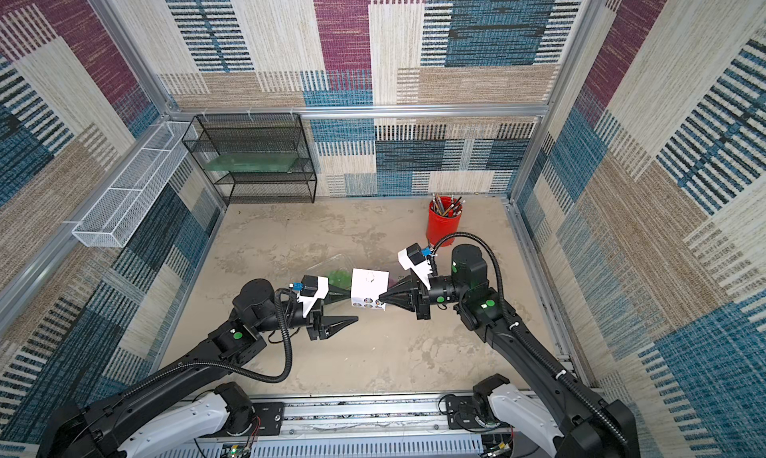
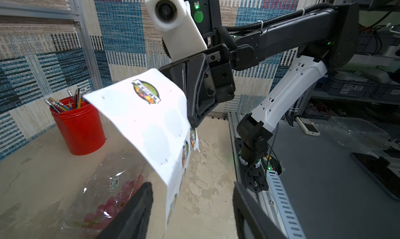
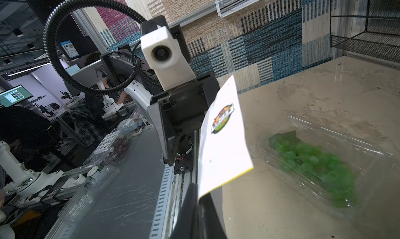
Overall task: Label fruit boxes
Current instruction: Pick up the label sticker from the center of the board.
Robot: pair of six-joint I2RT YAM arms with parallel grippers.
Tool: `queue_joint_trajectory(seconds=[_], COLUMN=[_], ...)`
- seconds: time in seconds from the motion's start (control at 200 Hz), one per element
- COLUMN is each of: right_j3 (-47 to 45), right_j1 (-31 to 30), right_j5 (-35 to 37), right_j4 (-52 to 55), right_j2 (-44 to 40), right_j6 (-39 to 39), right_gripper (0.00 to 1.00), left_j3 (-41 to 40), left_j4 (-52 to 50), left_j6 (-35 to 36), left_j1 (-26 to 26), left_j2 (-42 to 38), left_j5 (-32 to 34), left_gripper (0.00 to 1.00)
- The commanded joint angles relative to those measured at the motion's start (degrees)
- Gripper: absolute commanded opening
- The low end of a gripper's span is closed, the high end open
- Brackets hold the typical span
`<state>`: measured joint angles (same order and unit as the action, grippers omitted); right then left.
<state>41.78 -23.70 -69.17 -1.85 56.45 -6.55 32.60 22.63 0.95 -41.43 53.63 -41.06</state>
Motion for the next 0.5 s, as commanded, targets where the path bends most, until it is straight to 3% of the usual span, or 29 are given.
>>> queue_joint_trajectory(seconds=[0.0,0.496], right_j3=[0.8,1.2], right_j1=[-0.2,-1.5], right_j5=[-0.8,-1.2], right_j4=[0.1,-0.5], right_j2=[0.8,2.0], right_j6=[1.2,1.6], right_gripper=[0.03,0.02], left_j3=[1.2,2.0], left_j4=[0.0,5.9], left_j6=[3.3,-1.2], left_j1=[-0.4,-0.8], left_j2=[0.7,4.8], left_j5=[-1.4,-0.3], left_gripper=[0.59,0.39])
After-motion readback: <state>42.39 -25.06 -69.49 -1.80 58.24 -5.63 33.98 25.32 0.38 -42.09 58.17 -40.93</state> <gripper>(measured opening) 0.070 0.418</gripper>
